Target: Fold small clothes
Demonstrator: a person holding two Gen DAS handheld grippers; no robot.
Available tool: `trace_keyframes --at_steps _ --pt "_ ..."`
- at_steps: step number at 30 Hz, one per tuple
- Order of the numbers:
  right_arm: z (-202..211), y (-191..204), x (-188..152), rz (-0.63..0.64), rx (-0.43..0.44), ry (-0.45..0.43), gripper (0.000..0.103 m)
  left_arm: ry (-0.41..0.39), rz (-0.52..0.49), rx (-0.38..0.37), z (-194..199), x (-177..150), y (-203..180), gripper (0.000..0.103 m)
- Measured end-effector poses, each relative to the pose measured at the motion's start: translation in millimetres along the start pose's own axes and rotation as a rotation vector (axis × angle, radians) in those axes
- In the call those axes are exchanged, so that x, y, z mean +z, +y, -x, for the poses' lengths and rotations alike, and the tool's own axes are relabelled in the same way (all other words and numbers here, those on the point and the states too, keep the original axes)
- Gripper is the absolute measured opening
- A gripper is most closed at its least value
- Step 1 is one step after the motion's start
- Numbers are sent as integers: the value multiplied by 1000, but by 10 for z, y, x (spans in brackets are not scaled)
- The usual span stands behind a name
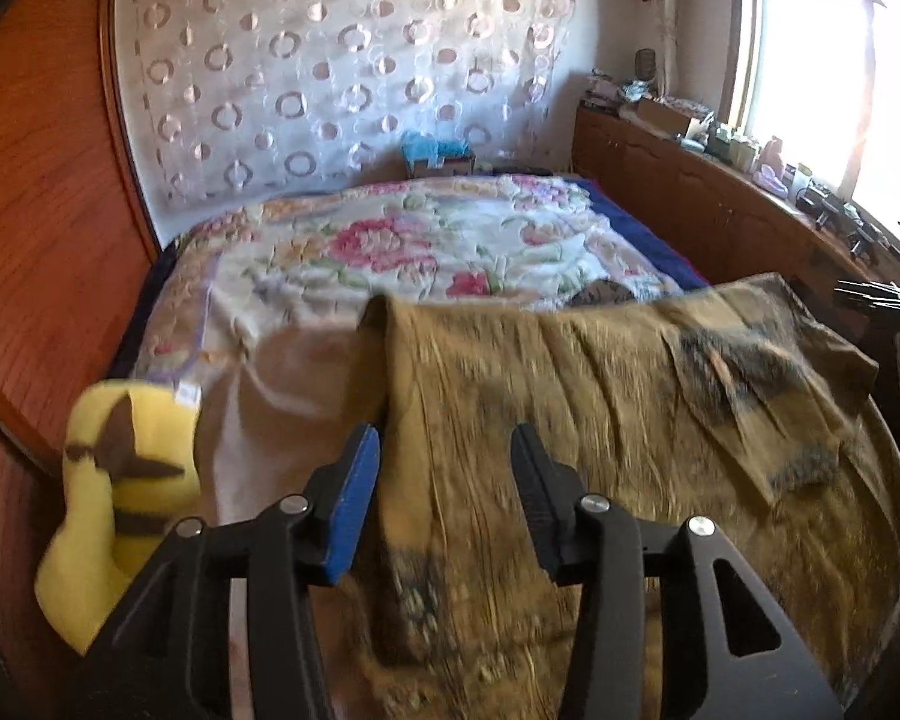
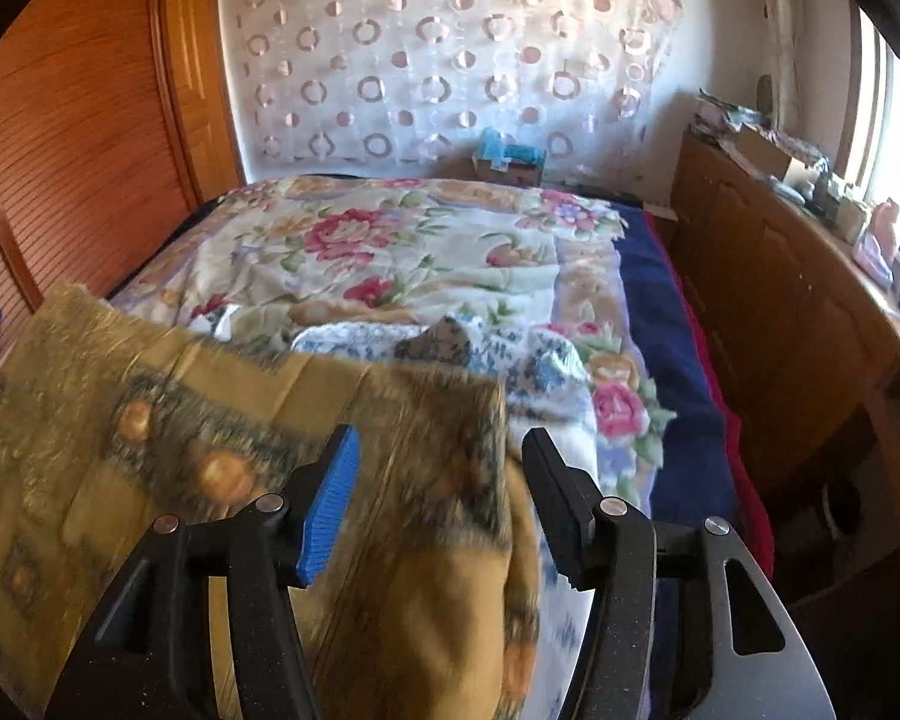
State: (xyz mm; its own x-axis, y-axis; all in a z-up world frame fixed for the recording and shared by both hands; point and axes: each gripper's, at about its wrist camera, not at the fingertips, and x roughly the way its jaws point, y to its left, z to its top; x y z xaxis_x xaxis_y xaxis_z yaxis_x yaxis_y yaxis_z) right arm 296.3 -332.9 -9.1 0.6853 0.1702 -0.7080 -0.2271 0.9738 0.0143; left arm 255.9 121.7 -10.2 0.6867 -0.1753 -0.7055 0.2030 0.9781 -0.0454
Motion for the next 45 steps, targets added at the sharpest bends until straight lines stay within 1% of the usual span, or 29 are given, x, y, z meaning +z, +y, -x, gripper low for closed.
trace_keyframes --at_steps 1,2,3,4,7,10,12,13,15,16,17,18,19,21,23,26,28,32,34,35,37,38,39,41,42,45 --pt "54 14 -65 -8 9 3 58 15 5 8 -11 -75 -28 45" --pt "101 30 -136 -17 22 11 62 26 7 14 -28 -122 -43 45" --pt "148 49 -222 -25 32 20 68 35 4 16 -43 -178 -72 45" --pt "191 64 -322 -33 41 31 70 42 -3 15 -60 -232 -103 45" --pt "261 88 -554 -59 33 57 71 64 -18 15 -121 -384 -187 45" --pt "276 49 -750 -98 -11 93 71 81 -3 5 -180 -468 -211 45" --pt "278 18 -829 -121 -15 101 71 87 8 6 -205 -492 -208 45" --pt "278 -2 -858 -130 -22 101 70 91 14 11 -216 -498 -209 45" --pt "265 -35 -886 -147 -32 103 53 90 26 8 -222 -519 -186 45" --pt "256 -39 -880 -152 -27 102 50 88 37 5 -218 -516 -181 45" --pt "247 -36 -875 -149 -18 100 42 89 45 2 -219 -518 -169 45" --pt "234 -14 -863 -142 -12 100 38 90 53 2 -219 -528 -155 45" --pt "218 21 -842 -131 -8 97 37 91 60 4 -213 -529 -142 45" --pt "180 90 -812 -113 7 96 27 90 69 12 -185 -534 -139 45" --pt "138 151 -817 -97 16 96 23 83 78 23 -125 -546 -114 45" --pt "61 220 -798 -74 34 110 20 63 105 28 -32 -572 -61 45" --pt "18 243 -789 -63 28 120 20 50 119 32 16 -600 -22 45" --pt "-63 266 -807 -49 11 137 20 43 135 71 61 -623 45 45" --pt "-90 269 -818 -48 6 140 20 46 144 79 51 -640 103 43" --pt "-94 266 -823 -50 7 138 20 49 145 80 29 -640 105 36" --pt "-97 257 -832 -58 9 134 20 60 140 83 -22 -647 113 35" --pt "-98 253 -837 -61 10 132 20 59 139 79 -38 -653 110 32" --pt "-98 256 -850 -65 11 129 21 60 139 73 -49 -652 93 25" --pt "-99 260 -859 -66 6 119 21 58 140 65 -63 -649 86 22" --pt "-100 264 -865 -64 2 116 21 53 139 64 -66 -643 74 17" --pt "-93 289 -885 -44 -13 105 21 46 138 57 -71 -631 61 16"
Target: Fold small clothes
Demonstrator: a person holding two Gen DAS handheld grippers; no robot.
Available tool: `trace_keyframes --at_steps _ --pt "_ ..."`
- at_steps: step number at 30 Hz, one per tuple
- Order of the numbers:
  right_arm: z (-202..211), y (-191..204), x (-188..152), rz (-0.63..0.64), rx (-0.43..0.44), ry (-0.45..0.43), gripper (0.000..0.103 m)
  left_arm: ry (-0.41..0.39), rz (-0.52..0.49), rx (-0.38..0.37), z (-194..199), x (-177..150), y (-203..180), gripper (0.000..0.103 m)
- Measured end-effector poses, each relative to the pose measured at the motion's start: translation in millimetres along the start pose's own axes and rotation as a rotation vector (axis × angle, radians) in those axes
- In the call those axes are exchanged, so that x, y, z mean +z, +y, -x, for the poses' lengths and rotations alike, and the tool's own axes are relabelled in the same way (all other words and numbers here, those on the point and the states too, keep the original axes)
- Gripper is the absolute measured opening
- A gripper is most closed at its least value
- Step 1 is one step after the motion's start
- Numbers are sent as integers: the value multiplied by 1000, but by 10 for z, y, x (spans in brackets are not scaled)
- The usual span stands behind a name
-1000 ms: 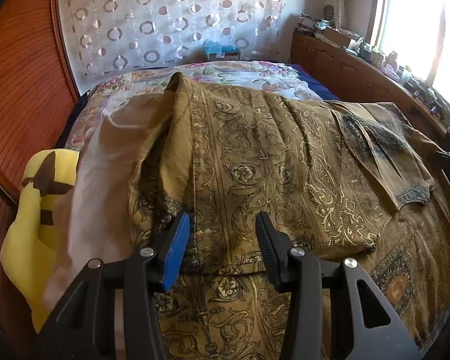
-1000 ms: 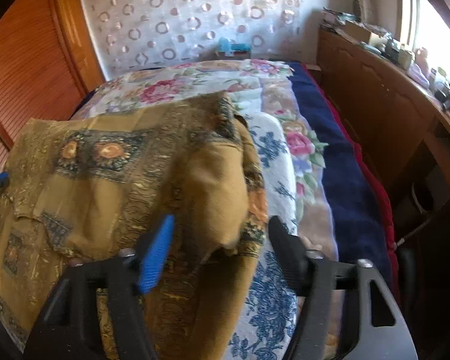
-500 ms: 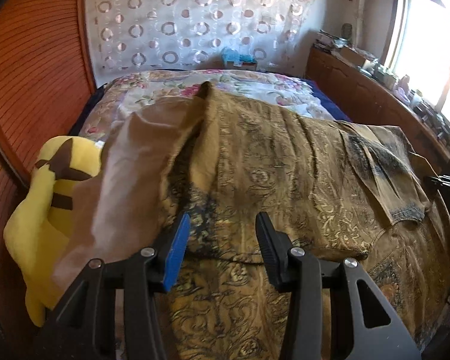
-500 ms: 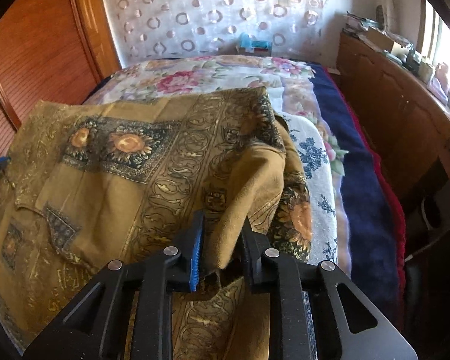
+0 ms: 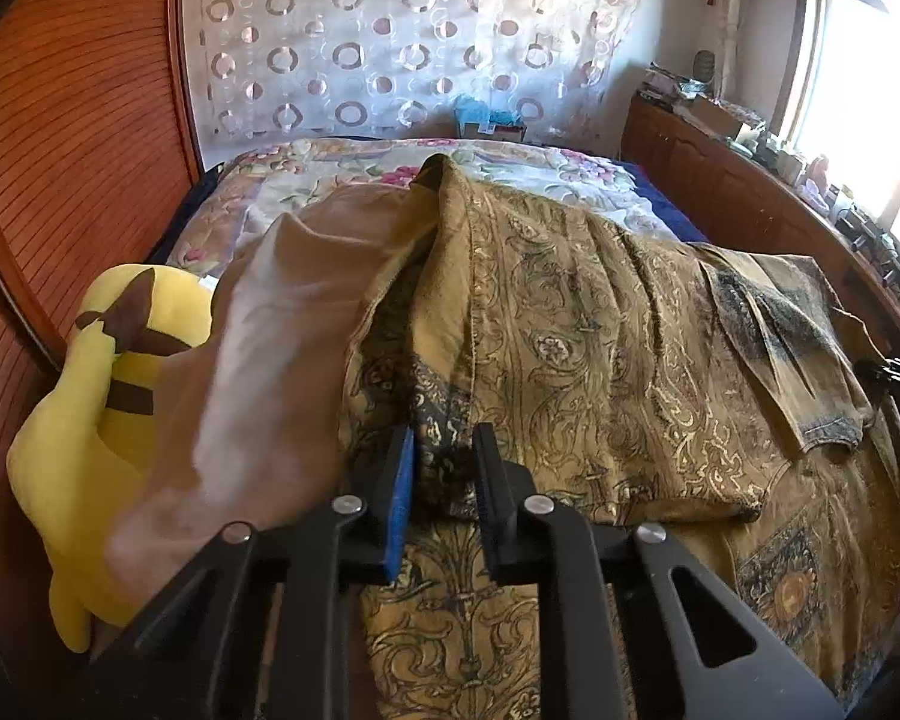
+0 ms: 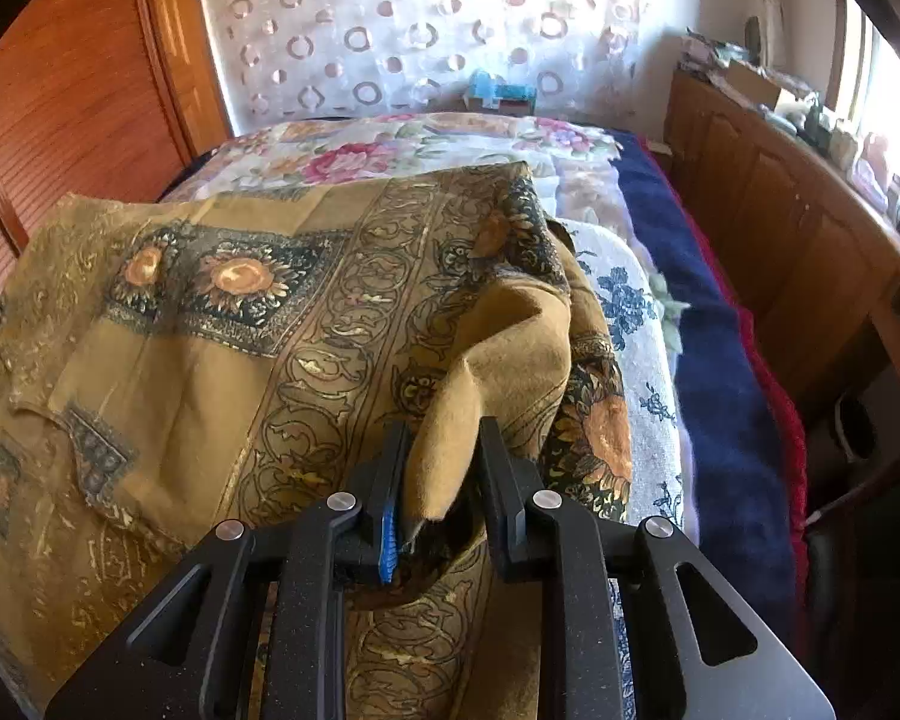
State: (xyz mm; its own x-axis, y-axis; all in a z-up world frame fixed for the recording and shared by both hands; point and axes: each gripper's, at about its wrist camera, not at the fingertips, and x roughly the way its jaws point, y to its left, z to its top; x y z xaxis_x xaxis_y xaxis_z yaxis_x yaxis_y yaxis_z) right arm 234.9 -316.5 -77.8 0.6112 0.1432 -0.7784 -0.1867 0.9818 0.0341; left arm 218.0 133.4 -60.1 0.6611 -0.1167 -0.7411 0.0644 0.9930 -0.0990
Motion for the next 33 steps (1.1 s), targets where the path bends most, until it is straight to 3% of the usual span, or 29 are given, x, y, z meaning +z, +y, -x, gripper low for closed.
trace_keyframes --at_steps 21,24,28,33 --pt "13 -21 -55 -9 12 -19 21 32 19 17 -143 26 19 17" --pt "13 -18 -56 -10 13 -19 21 22 -9 20 -134 24 -17 7" --pt "26 -38 -59 1 2 -21 20 -11 -16 25 -71 41 -31 2" --pt "147 -71 -1 -14 -7 -59 5 -93 -3 6 156 102 -13 2"
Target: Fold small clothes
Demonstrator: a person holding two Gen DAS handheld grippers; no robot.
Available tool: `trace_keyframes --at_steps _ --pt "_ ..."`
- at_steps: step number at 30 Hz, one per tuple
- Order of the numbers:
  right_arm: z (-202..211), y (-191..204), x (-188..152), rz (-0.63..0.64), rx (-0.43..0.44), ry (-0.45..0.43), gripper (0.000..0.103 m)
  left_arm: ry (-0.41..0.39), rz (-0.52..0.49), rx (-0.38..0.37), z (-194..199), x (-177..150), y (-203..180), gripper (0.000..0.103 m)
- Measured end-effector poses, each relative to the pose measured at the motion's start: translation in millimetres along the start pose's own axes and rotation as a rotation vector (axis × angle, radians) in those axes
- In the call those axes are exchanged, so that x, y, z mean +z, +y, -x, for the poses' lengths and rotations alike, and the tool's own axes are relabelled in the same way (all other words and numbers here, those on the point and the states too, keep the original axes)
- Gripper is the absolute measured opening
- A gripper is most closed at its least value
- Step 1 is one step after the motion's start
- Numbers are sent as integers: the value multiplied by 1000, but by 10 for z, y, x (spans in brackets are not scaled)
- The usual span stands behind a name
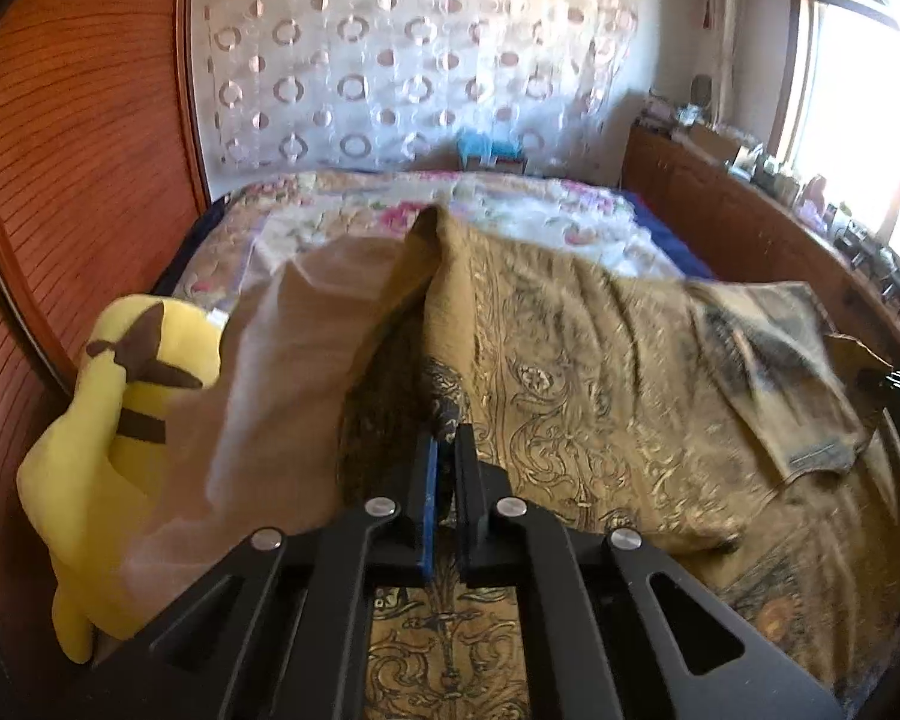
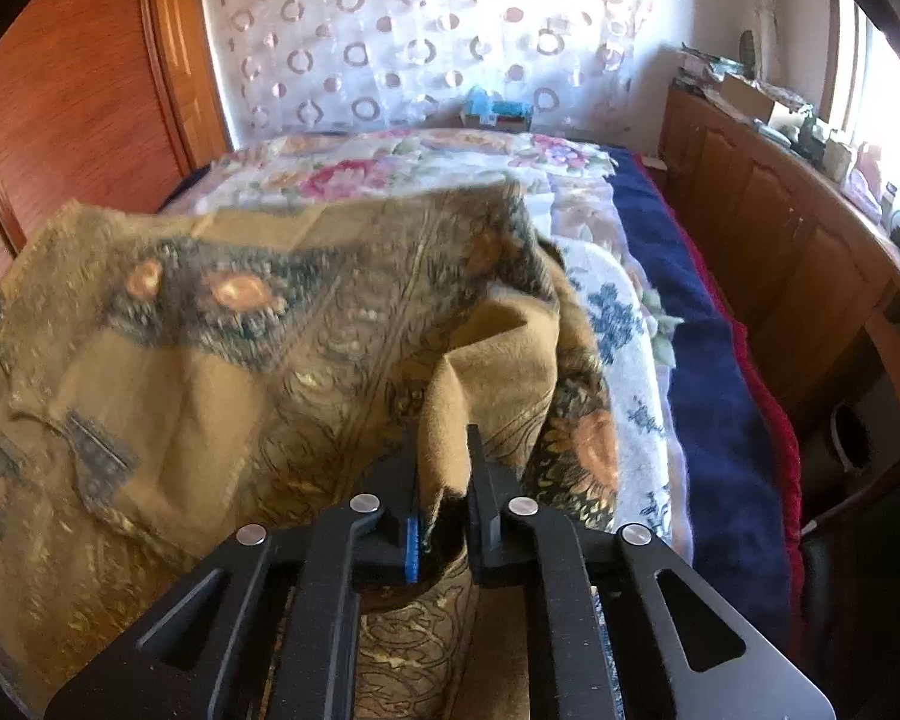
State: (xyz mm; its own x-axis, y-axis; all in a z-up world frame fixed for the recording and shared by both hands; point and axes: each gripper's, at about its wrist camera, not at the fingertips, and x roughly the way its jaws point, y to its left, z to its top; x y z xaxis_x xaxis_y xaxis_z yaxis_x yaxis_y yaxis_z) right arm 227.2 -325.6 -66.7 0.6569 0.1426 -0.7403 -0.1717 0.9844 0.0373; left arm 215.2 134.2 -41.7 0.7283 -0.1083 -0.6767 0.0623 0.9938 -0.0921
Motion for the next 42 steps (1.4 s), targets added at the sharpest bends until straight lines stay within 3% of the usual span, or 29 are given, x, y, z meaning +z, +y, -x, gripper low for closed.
trace_keyframes --at_steps 5,14,22,29,34,42 --pt "247 16 142 -10 -3 -90 2 -35 -15 -6 127 43 -55 1" --pt "511 158 255 1 49 -151 0 -132 11 -36 562 48 -97 1" --pt "1037 96 302 -28 63 -240 0 -181 29 -61 961 -123 -51 1" --pt "1392 162 -70 -14 53 -243 0 -180 25 -78 1203 -641 -61 1" --pt "1438 200 -403 -20 41 -217 0 -229 60 -81 1441 -970 0 1" --pt "1801 221 -716 -26 42 -254 0 -235 93 -94 1637 -1366 19 1"
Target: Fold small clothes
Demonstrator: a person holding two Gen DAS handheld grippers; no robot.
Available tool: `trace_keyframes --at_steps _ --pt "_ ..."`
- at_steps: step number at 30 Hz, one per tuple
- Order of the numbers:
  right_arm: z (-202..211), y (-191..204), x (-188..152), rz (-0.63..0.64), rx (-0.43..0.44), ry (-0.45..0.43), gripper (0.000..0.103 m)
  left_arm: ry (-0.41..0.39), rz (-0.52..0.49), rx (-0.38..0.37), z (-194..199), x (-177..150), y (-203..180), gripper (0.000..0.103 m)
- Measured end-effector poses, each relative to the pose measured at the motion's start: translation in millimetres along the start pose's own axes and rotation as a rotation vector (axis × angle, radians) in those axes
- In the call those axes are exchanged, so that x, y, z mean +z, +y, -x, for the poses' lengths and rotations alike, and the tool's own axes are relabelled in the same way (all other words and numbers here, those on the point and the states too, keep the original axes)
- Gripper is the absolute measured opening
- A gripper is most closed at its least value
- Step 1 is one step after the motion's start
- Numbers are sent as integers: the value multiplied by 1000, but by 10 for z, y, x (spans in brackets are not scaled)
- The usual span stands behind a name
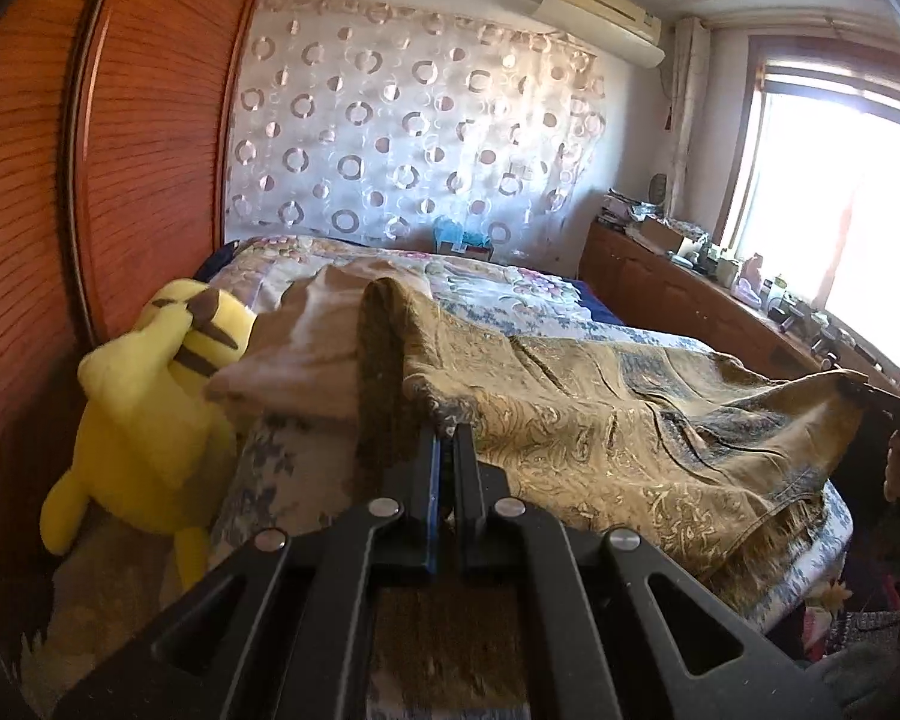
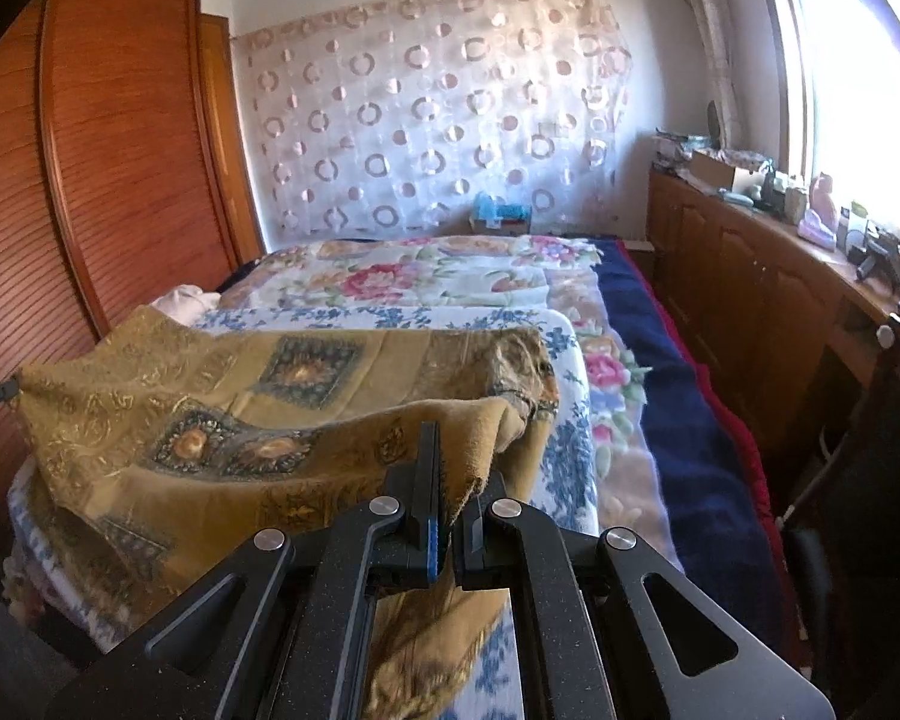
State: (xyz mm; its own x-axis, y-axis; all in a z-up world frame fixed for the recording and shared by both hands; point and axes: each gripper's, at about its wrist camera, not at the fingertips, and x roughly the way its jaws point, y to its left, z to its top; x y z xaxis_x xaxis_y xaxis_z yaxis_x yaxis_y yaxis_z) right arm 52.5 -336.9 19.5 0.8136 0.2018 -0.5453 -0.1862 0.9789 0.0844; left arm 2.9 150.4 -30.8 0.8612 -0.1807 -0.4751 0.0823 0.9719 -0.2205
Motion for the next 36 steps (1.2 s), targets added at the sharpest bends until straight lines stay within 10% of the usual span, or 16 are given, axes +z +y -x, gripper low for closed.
trace_keyframes --at_steps 16,22,24,36 --pt "-146 -52 -741 -26 -57 154 1 229 6 68 -168 -554 147 22" --pt "-41 -15 -716 1 -109 131 25 251 -2 80 -239 -548 119 37" --pt "18 -7 -689 8 -117 113 48 260 -15 86 -266 -556 94 39" --pt "124 413 -476 88 -38 50 70 293 -25 101 -347 -632 81 42"
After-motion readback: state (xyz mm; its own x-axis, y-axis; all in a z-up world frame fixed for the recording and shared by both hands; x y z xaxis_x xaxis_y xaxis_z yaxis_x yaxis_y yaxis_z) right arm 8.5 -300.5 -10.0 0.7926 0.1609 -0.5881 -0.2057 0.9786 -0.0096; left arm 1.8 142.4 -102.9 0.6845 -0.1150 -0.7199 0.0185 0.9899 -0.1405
